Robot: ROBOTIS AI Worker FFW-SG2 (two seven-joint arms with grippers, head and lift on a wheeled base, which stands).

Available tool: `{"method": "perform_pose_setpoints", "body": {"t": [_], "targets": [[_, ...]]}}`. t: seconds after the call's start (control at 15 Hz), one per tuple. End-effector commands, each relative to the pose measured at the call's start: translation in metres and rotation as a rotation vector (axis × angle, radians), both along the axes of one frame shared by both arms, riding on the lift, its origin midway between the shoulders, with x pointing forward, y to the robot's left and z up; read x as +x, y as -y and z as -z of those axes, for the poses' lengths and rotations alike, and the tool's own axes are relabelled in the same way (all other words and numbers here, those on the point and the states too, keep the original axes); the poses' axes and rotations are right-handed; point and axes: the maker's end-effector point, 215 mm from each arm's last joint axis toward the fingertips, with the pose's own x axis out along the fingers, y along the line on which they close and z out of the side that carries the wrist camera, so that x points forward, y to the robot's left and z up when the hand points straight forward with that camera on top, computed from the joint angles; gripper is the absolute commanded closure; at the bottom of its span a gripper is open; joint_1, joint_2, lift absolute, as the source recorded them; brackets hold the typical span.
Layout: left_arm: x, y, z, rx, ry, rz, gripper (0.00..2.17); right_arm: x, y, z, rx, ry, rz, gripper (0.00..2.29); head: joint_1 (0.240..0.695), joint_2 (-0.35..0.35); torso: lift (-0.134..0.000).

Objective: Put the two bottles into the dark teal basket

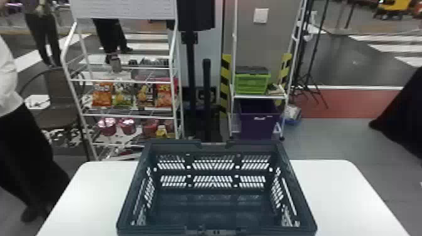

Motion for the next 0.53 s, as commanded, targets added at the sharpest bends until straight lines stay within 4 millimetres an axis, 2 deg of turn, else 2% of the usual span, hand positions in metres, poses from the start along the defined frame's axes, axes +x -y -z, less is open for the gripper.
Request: {"method": "perform_pose_setpoints", "body": {"t": [0.0,0.13,0.27,0.47], "targets": [[0.000,0.000,0.001,-0.003,-0.001,-0.002,2.15,0.000,0.000,0.000,0.000,0.000,0.000,1.60,0.499,0.000,0.000],[0.000,0.000,0.001,-0.003,-0.001,-0.002,2.15,0.000,0.000,-0.004,0.002,0.006,0.001,1.60,0.499,0.000,0.000],[0.000,0.000,0.000,-0.001,0.004,-0.001,2.15,0.003,-0.003,-0.025,0.004,0.046,-0.003,1.60,0.499,0.000,0.000],[-0.003,0.001,-0.006,0.001,0.032,0.004,2.15,0.024,-0.012,-0.049,0.005,0.052,-0.017,1.60,0.499,0.000,0.000]]}}
